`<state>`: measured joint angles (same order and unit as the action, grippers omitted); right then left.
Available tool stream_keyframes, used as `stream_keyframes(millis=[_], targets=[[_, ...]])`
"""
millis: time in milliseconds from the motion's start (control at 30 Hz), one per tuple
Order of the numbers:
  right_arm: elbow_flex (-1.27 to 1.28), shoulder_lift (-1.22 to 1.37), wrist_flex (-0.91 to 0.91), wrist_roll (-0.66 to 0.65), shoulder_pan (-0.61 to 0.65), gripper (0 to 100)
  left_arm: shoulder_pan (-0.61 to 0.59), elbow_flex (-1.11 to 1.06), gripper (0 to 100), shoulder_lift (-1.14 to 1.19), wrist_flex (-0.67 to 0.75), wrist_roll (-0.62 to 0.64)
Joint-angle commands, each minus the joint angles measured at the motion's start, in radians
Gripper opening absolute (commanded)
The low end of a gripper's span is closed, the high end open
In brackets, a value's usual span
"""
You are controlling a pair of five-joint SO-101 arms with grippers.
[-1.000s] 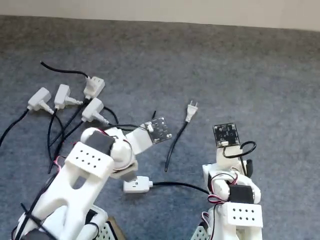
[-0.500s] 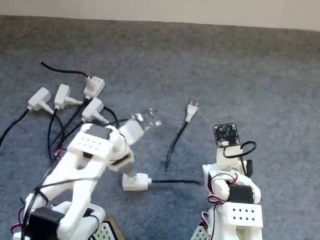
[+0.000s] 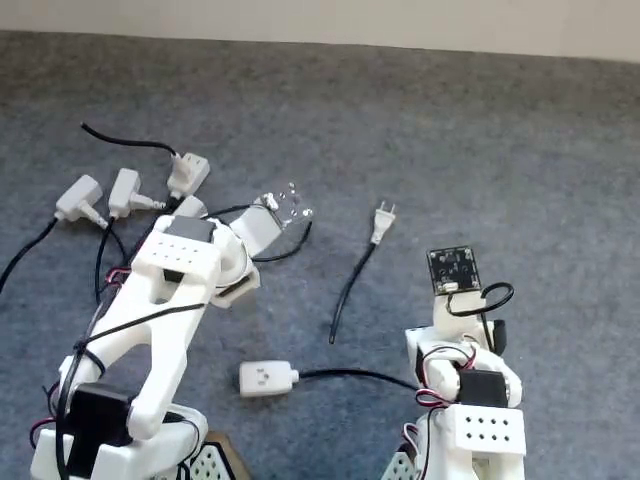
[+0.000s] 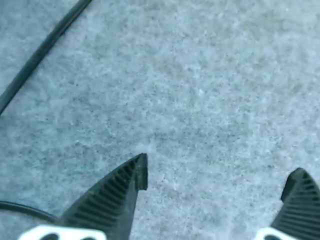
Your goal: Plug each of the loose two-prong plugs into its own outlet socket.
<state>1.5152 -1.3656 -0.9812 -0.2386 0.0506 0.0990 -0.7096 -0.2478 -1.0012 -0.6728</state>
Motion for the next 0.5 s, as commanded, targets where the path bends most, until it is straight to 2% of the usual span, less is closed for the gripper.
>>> stream_keyframes(millis=[0,100,233,300,467], targets=[[-0.002,-0.013,0.022,0.008,-0.012,40.0,0.016,0.056,30,-0.059,-0.187,0.018],[-0.002,-0.013,0.022,0.008,-0.012,40.0,0.059,0.028,30,-0.136,-0.316,0.054],[-0.002,-0.013,0.022,0.008,-0.012,40.0,0.13,-0.094,30,-0.263,-0.339,0.061],[-0.002,-0.013,0.022,0.008,-0.012,40.0,0.165,-0.162,30,-0.309,-0.307,0.071],[-0.002,-0.013,0.021,0.008,-0.012,40.0,0.183,-0.337,30,-0.321,-0.103,0.114]])
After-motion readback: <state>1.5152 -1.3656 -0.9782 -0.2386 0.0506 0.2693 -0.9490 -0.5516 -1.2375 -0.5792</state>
